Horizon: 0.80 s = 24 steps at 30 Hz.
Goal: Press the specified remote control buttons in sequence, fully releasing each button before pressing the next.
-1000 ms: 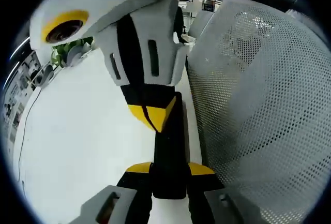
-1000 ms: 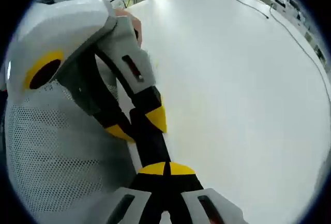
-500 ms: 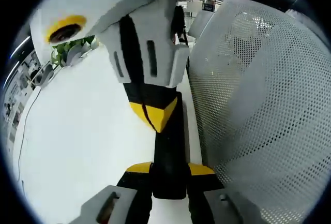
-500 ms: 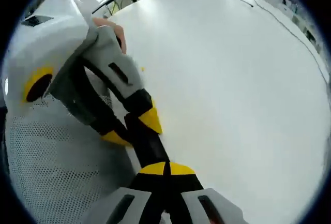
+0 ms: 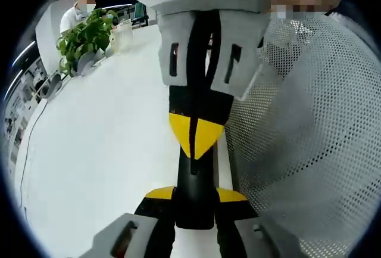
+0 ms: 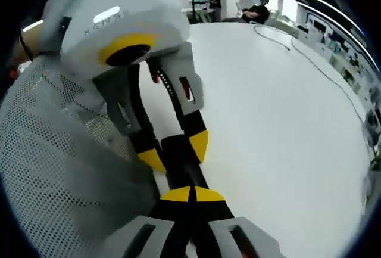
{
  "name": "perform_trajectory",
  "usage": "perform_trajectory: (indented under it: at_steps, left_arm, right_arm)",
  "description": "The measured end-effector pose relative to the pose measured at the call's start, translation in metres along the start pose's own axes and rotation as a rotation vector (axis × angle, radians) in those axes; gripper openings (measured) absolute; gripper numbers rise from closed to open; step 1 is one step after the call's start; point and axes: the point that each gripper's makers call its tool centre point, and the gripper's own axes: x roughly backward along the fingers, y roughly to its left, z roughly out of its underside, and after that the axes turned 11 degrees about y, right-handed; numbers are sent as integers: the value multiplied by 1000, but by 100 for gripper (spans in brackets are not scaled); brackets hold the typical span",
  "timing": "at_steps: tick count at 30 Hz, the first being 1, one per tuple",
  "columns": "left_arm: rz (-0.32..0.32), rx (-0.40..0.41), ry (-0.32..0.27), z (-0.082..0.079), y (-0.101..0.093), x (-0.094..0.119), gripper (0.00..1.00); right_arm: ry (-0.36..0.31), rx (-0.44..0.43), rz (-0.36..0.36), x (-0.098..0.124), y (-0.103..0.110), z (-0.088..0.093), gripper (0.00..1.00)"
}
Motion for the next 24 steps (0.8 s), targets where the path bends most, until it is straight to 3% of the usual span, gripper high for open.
perform_trajectory:
  at_steps: [8, 14, 21, 24]
  left_arm:
    - [3, 9, -4, 0, 0, 0, 24]
    - [16, 33, -18, 0, 1, 1, 24]
    - [10, 22, -9, 0, 0, 0, 24]
    - [6, 19, -5, 0, 0, 0, 24]
  right_arm:
    - [-5, 90, 34, -2, -1, -2, 0]
    - [34, 168, 70, -4, 1, -3, 0]
    - [36, 165, 85, -5, 0, -3, 0]
    - [6, 129, 98, -4, -1, -4, 0]
